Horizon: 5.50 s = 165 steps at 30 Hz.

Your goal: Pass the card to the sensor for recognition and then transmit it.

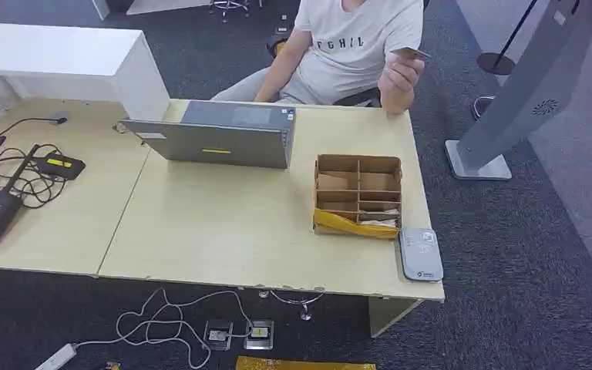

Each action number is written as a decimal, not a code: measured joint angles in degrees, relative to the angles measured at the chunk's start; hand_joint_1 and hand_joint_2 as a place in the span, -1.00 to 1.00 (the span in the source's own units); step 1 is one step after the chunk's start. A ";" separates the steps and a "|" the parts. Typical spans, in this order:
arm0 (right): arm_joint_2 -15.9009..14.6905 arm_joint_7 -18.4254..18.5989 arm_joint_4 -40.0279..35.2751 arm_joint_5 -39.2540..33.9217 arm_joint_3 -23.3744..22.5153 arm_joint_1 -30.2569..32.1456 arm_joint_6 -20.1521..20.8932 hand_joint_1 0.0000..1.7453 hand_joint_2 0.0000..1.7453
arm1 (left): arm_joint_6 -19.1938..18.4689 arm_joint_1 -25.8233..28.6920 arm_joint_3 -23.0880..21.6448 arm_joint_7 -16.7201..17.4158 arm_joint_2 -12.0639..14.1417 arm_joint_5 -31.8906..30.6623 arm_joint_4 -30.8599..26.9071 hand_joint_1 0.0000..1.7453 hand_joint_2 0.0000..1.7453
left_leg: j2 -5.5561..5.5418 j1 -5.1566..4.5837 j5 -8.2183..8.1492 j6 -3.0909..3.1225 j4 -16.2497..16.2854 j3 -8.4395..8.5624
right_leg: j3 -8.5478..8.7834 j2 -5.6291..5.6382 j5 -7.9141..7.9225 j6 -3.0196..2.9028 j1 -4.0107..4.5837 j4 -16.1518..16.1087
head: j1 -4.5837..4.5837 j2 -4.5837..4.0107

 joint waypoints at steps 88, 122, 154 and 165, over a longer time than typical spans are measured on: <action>3.32 10.08 -17.99 23.72 21.05 27.55 4.63 1.00 1.00 | -1.53 0.32 -1.09 1.05 0.79 -1.42 0.02 -1.00 -1.00 | 0.08 0.02 0.01 -0.01 0.01 -0.03 | -0.12 0.10 0.01 -0.01 0.02 -0.02 | -0.04 0.00; 4.72 11.48 -31.24 23.08 15.72 50.49 0.30 1.00 1.00 | 1.20 0.31 -1.11 3.04 0.37 -1.73 0.02 -1.00 -1.00 | 0.10 0.05 -0.03 -0.07 -0.01 -0.01 | -0.12 0.15 0.01 -0.02 0.05 -0.04 | -0.02 0.00; 13.12 9.27 -24.70 22.73 17.01 50.55 -4.05 1.00 1.00 | 1.53 0.29 -1.11 3.58 -0.33 -2.03 0.00 -1.00 -1.00 | 0.11 0.05 -0.02 -0.07 -0.01 -0.02 | -0.13 0.15 0.01 -0.02 0.05 -0.04 | -0.02 0.00; 14.47 7.02 -20.37 19.50 17.01 52.08 -6.06 1.00 1.00 | 2.27 0.30 -1.11 4.26 -0.46 -2.14 0.00 -1.00 -1.00 | 0.16 0.06 -0.03 -0.07 -0.01 0.03 | -0.11 0.25 0.01 -0.02 0.06 -0.04 | 0.02 0.00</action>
